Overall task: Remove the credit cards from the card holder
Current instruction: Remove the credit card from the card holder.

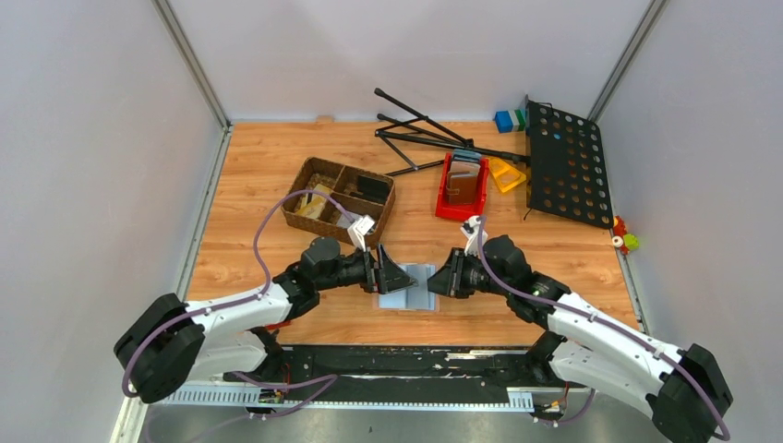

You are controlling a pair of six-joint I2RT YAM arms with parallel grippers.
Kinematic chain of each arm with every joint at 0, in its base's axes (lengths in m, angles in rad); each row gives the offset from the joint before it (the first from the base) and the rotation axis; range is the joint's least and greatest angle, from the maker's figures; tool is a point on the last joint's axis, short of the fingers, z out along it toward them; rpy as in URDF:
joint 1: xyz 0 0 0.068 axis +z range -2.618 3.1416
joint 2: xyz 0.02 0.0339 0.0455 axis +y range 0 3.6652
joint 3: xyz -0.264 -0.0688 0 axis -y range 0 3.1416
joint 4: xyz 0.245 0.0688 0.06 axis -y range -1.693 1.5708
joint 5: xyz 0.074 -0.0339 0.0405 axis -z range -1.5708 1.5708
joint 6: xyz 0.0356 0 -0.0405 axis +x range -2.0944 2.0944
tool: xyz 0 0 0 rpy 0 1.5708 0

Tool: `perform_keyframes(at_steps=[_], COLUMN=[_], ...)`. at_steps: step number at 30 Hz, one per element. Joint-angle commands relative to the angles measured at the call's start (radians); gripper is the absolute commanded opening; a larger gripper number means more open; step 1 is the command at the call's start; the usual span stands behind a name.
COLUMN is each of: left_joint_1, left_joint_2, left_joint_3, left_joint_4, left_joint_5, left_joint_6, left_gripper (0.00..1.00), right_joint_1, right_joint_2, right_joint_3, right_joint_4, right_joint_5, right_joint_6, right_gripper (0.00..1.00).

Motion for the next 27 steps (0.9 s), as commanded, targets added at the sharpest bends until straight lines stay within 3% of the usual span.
perform_keyframes(at_steps=[1, 11, 18, 22, 27], left_joint_1=[-0.027, -0.027, -0.027, -0.027, -0.027], left_joint_2=[0.045, 0.138, 0.174, 0.174, 0.176], left_joint_3=[0.070, 0.073, 0.057, 0.066, 0.064], left_joint_4=[0.000, 0.082, 0.157, 0.101, 0.080], left_joint_5=[-0.064, -0.131, -0.137, -0.151, -0.144], left_joint_6=[0.039, -0.046, -0.100, -0.087, -0.080], left_gripper=[1.00, 1.00, 1.00, 0.99, 0.77], right_joint_1=[0.022, 0.086, 0.106, 0.109, 0.109], right_joint_2=[0.064, 0.107, 0.122, 0.129, 0.107], right_joint_3=[0.104, 0.160, 0.170, 0.165, 0.156], right_joint_4=[-0.014, -0.080, -0.076, -0.056, -0.063], right_joint_5=[0.026, 0.093, 0.084, 0.055, 0.075], right_joint_6=[-0.035, -0.101, -0.126, -0.130, -0.117], right_gripper=[0.00, 0.01, 0.08, 0.16, 0.25])
